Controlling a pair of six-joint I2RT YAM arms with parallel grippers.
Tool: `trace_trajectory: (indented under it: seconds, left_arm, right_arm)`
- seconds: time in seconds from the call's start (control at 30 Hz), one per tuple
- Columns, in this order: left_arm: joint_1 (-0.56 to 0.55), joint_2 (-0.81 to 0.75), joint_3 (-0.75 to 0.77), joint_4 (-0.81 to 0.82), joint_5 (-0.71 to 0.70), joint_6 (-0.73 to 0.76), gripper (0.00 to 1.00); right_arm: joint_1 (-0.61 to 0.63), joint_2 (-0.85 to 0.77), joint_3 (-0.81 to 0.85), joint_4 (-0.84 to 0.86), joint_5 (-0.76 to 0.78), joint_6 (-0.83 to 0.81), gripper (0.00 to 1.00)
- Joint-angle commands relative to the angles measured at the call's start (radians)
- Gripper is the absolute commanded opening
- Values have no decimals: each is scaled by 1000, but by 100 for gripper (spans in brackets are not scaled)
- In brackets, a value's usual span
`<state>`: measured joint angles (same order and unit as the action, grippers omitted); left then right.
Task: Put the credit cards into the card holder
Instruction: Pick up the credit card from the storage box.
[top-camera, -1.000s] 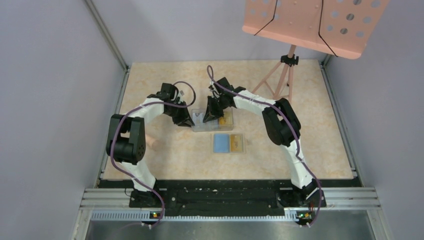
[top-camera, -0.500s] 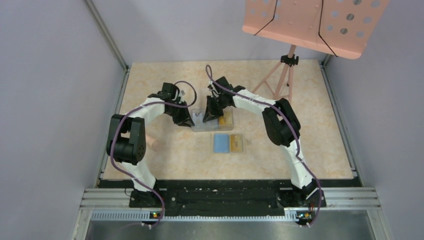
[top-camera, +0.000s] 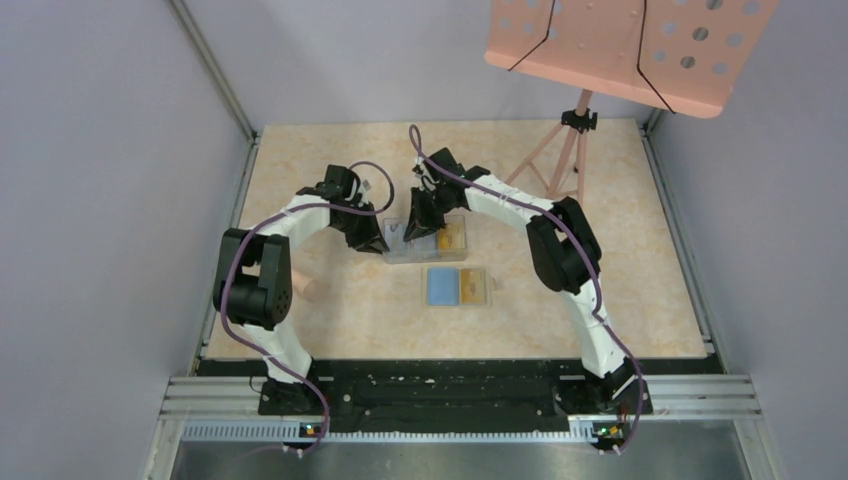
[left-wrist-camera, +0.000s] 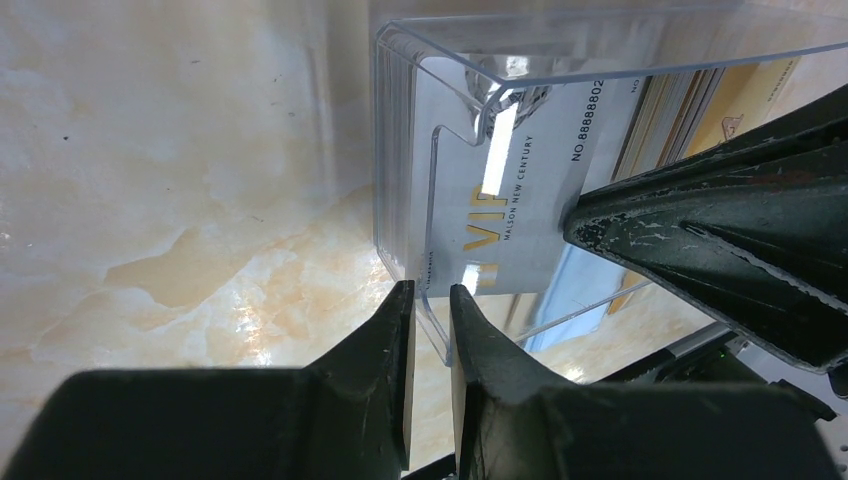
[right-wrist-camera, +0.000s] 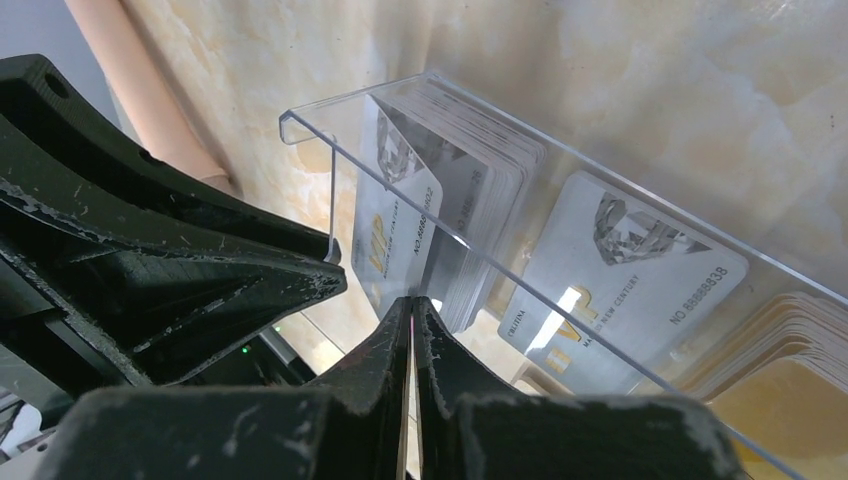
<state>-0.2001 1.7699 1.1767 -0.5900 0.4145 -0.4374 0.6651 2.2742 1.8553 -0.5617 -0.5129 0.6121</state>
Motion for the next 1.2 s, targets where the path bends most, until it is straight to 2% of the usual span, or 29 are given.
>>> trace_trajectory:
  seconds: [0.0,0.13,0.37,0.93,1.17]
  left_arm:
    - [-30,3,1,-37,21,31,12]
    - [-30,8,4,-39,23,32,12]
    - [-31,16,11,-45,23,37,12]
    - [-32,19,9,-59,12,45,12]
    - [-33,25,13,-62,12,48,12]
  right_arm:
    - [35,-61,45,65,-42,10,5]
    - [34,-65,36,88,-53,21,9]
    - [35,-75,-4,143,-69,47,23]
    - [35,-68,-55,198,-93,75,27]
    - [35,-96,-66,175,-43,48,45]
